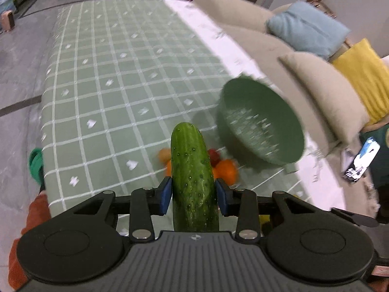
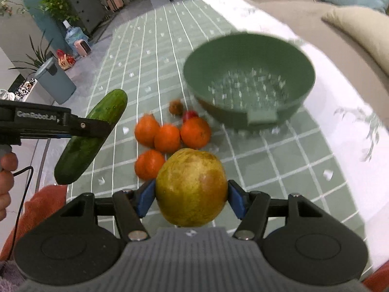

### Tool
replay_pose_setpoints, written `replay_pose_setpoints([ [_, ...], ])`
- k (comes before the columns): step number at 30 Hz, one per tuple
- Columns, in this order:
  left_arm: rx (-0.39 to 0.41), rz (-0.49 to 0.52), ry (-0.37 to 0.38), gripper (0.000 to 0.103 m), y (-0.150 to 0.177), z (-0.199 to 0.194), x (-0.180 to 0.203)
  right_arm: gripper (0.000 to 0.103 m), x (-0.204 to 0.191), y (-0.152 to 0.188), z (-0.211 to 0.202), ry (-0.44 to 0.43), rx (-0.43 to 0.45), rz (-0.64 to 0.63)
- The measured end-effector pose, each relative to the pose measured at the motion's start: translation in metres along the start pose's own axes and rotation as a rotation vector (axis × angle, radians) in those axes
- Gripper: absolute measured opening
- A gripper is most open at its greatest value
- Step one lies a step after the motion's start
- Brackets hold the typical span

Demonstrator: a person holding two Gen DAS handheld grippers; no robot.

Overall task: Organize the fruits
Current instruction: 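Carry cucumber and yellow fruit into the green colander and open both tools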

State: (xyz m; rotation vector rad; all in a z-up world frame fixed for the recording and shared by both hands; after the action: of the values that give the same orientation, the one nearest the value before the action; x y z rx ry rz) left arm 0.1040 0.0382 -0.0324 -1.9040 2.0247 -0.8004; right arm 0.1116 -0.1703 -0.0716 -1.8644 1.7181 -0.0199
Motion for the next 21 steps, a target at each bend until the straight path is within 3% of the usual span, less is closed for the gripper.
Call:
replay_pose_setpoints([
  [11,0.065,0.052,0.098,0.042,-0.071,0.011,0.046,0.06,0.008,-0.075,-0.019,-0.009,0.091,-0.098],
  [21,0.016,0.102,0.123,0.042,-0.111,0.075,0.066,0.06,0.034,-0.131,0.032,0.058,0.014,-0.211],
])
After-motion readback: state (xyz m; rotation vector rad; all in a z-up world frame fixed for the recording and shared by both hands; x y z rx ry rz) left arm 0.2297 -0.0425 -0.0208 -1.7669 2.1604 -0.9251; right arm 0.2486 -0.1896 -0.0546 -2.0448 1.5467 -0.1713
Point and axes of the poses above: each gripper's, at about its wrist camera, not at the fingertips, and z roughly the way its jaws point, x to its right, y to its underside, the point moved 2 cm from there along z, roughly the way its jaws point, and after that the axes turned 13 degrees about z, right-handed, at the moved point
